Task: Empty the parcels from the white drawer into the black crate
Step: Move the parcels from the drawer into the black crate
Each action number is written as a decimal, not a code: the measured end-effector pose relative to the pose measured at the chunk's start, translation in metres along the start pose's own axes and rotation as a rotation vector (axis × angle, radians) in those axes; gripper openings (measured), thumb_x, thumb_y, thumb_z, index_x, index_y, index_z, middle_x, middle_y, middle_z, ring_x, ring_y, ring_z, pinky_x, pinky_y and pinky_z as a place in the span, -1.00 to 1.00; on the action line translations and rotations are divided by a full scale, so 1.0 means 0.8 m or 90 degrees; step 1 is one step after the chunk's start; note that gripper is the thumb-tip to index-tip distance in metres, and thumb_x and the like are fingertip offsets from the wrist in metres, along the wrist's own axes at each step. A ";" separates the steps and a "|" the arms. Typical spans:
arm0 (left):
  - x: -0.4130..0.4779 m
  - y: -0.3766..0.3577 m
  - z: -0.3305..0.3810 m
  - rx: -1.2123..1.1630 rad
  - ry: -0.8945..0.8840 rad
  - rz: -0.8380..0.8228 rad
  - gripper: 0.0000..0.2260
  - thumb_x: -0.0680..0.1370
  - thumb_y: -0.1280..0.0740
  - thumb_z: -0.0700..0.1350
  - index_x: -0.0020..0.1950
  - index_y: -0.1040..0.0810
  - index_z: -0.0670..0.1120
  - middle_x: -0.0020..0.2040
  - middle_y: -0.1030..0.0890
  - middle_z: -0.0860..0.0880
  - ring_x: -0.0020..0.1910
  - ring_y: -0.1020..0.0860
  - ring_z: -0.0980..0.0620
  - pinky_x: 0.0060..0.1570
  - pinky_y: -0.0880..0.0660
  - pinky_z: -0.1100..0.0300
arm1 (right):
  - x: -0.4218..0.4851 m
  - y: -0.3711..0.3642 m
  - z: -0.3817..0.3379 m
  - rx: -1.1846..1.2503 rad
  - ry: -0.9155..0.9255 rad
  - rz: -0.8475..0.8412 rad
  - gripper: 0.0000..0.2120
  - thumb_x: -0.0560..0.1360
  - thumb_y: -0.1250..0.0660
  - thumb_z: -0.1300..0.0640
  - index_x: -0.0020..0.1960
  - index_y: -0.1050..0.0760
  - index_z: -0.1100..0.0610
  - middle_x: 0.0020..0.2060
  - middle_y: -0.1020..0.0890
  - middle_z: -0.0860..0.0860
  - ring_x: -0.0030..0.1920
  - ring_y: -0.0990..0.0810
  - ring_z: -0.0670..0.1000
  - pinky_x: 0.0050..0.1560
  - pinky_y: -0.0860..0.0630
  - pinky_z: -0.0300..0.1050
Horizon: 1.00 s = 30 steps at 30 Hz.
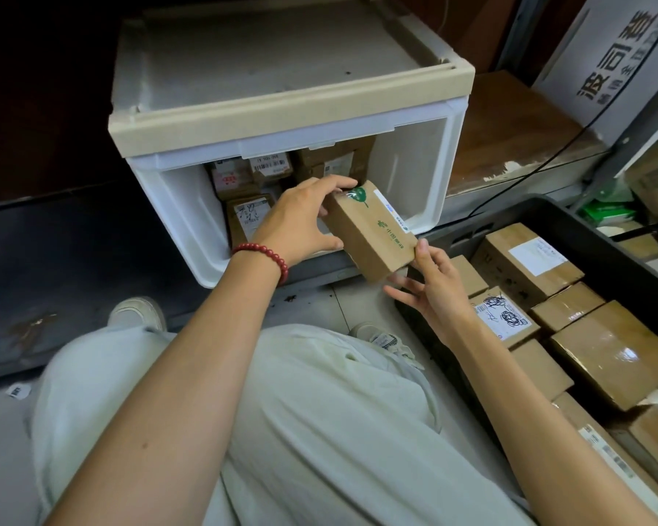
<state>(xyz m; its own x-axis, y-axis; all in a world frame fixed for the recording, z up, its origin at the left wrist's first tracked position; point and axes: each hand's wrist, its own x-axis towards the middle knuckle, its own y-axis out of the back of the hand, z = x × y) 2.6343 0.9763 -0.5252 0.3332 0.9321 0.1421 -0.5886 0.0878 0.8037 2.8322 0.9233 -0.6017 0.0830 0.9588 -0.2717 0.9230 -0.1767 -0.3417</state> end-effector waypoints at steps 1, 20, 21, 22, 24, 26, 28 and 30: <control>0.000 0.000 -0.001 0.017 -0.001 0.001 -0.30 0.34 -0.56 -0.19 0.40 -0.36 0.13 0.21 -0.47 0.05 0.07 -0.46 0.05 0.10 -0.45 0.11 | 0.001 0.000 0.001 -0.007 -0.005 -0.003 -0.73 0.61 -0.18 -0.06 0.12 -0.38 0.15 0.09 -0.65 0.04 -0.20 -0.71 0.01 -0.23 -0.66 -0.09; -0.002 -0.013 0.006 0.173 0.024 -0.129 -0.60 0.53 -0.17 0.29 0.24 -0.39 0.09 0.14 -0.51 0.03 -0.03 -0.47 0.03 -0.14 -0.40 0.13 | 0.009 0.030 -0.002 -0.104 0.012 -0.072 -0.36 0.38 -0.38 -0.13 0.41 -0.29 -0.07 0.17 -0.64 -0.02 0.19 -0.61 -0.01 0.21 -0.53 0.07; -0.001 -0.014 0.011 0.175 0.016 -0.127 -0.60 0.54 -0.16 0.28 0.25 -0.38 0.09 0.15 -0.50 0.04 -0.04 -0.47 0.04 -0.15 -0.39 0.14 | 0.009 0.032 -0.001 -0.089 0.008 -0.062 -0.36 0.37 -0.39 -0.12 0.39 -0.29 -0.02 0.16 -0.64 -0.01 0.19 -0.61 -0.01 0.24 -0.51 0.10; 0.000 -0.015 0.015 0.173 0.009 -0.127 -0.60 0.54 -0.16 0.28 0.28 -0.36 0.10 0.15 -0.49 0.05 -0.04 -0.46 0.05 -0.16 -0.39 0.15 | 0.008 0.034 -0.001 -0.071 0.004 -0.051 -0.35 0.36 -0.41 -0.13 0.38 -0.30 0.01 0.16 -0.64 0.01 0.20 -0.61 0.00 0.27 -0.50 0.12; 0.003 -0.016 0.021 0.166 0.006 -0.125 -0.58 0.54 -0.18 0.27 0.32 -0.33 0.12 0.12 -0.46 0.07 -0.06 -0.44 0.07 -0.20 -0.40 0.16 | 0.009 0.039 -0.002 -0.042 0.006 -0.035 -0.33 0.36 -0.42 -0.13 0.38 -0.31 0.06 0.15 -0.65 0.04 0.19 -0.61 0.03 0.28 -0.49 0.15; 0.004 -0.019 0.024 0.180 -0.001 -0.132 -0.56 0.53 -0.21 0.27 0.35 -0.29 0.15 0.13 -0.45 0.10 -0.09 -0.44 0.08 -0.23 -0.41 0.17 | 0.009 0.045 -0.006 -0.031 0.018 -0.028 -0.32 0.36 -0.42 -0.11 0.40 -0.29 0.05 0.13 -0.66 0.06 0.19 -0.61 0.09 0.24 -0.52 0.12; 0.005 -0.024 0.024 0.205 -0.013 -0.148 -0.53 0.52 -0.22 0.28 0.37 -0.26 0.17 0.23 -0.49 0.08 0.00 -0.48 0.05 -0.12 -0.49 0.10 | 0.008 0.052 -0.011 -0.047 0.026 -0.028 -0.33 0.37 -0.42 -0.09 0.41 -0.28 0.01 0.09 -0.68 0.04 0.15 -0.63 0.10 0.17 -0.56 0.07; 0.006 -0.028 0.024 0.220 -0.019 -0.161 -0.49 0.51 -0.22 0.30 0.40 -0.22 0.20 0.32 -0.46 0.08 0.17 -0.48 0.02 0.02 -0.51 0.03 | 0.005 0.061 -0.014 -0.066 0.026 -0.035 -0.40 0.39 -0.41 -0.08 0.38 -0.33 0.00 0.06 -0.70 0.03 0.11 -0.66 0.08 0.12 -0.59 0.02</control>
<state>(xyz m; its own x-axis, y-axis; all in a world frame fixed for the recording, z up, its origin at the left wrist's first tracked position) 2.6633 0.9723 -0.5310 0.4596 0.8852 -0.0723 -0.2055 0.1852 0.9610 2.8817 0.9209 -0.6090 0.0440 0.9751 -0.2172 0.9602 -0.1013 -0.2603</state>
